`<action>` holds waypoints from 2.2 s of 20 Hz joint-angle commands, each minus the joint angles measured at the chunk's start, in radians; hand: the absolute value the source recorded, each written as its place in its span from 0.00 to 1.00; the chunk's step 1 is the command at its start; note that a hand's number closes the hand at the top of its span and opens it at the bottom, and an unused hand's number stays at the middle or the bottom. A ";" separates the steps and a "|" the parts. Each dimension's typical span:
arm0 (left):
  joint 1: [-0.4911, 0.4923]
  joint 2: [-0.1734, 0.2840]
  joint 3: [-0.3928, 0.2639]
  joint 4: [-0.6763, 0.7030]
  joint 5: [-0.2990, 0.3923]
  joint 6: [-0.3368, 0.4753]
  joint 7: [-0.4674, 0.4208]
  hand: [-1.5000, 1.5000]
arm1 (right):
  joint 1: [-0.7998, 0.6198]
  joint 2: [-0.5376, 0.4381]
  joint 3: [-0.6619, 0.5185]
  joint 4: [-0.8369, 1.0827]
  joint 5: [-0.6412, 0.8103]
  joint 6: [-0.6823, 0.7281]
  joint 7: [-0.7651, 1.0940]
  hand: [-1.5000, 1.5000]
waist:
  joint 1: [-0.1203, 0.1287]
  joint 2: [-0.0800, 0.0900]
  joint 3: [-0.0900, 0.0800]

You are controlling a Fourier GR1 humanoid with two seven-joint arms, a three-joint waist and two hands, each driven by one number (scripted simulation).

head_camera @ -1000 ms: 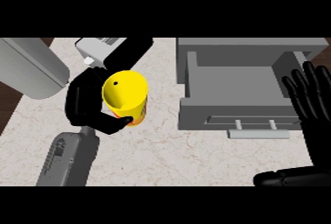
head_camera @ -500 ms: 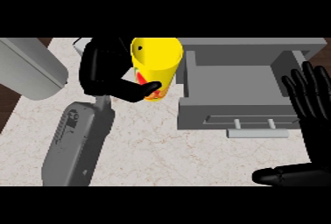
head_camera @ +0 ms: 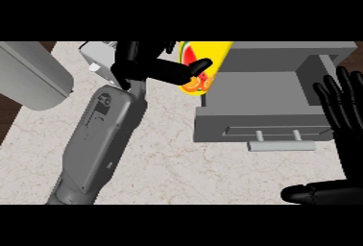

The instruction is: Pick up the cup, place it into the drawer and close the drawer

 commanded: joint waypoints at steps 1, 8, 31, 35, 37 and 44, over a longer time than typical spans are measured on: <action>-0.105 -0.002 -0.007 0.126 0.001 0.024 -0.003 1.00 | 0.054 0.005 0.014 -0.044 0.008 0.013 -0.007 0.00 | -0.006 0.001 0.000; -0.220 -0.003 -0.044 0.320 0.066 0.071 -0.048 1.00 | 0.033 -0.010 -0.014 0.026 -0.012 0.041 -0.044 0.00 | -0.010 0.003 0.000; -0.452 -0.003 -0.398 0.777 0.371 0.176 -0.173 1.00 | -0.085 0.030 0.040 0.091 0.012 0.010 -0.039 0.00 | -0.077 0.022 0.001; -0.480 -0.003 -0.489 0.800 0.354 0.240 -0.126 1.00 | -0.047 0.018 0.039 0.073 -0.003 0.036 -0.045 0.00 | -0.090 0.020 0.002; -0.485 -0.003 -0.507 0.835 0.350 0.262 -0.132 0.00 | -0.087 0.000 0.015 0.091 -0.021 0.047 -0.048 0.00 | -0.112 0.030 0.002; -0.431 -0.003 -0.539 0.783 0.424 0.287 -0.190 0.00 | -0.093 0.029 0.047 0.096 -0.018 0.042 -0.061 0.00 | -0.114 0.030 0.002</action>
